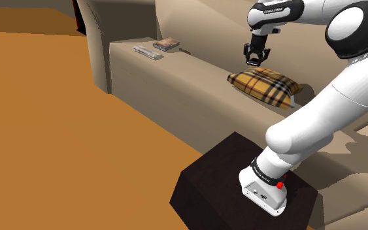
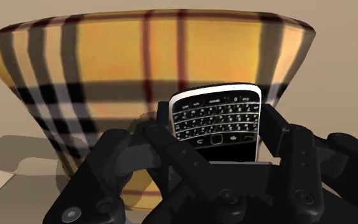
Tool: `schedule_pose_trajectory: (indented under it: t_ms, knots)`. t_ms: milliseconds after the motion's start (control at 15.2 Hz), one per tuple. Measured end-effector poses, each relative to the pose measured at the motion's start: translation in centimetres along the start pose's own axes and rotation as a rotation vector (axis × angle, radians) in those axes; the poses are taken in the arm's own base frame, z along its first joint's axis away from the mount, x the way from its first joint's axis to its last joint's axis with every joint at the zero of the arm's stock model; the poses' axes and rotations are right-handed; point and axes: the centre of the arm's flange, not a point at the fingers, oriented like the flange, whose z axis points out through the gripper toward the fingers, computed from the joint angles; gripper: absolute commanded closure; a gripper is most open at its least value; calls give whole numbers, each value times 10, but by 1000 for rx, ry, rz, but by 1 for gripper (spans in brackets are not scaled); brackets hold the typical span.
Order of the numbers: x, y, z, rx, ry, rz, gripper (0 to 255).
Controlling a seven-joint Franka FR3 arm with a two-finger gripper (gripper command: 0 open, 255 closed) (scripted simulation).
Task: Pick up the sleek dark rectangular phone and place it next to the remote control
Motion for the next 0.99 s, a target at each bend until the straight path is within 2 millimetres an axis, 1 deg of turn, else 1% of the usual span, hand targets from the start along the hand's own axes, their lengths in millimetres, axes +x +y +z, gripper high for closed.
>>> schedule_pose_trajectory:
  t_ms: [132,330,396,594,726,990]
  knots:
    - [9,18,8,0,0,0,255]
    - [25,56,25,0,-1,0,255]
    - [29,67,28,0,-1,0,255]
    - [45,96,42,0,0,1,255]
    - [56,122,49,0,0,1,255]
    - [74,165,69,0,-1,1,255]
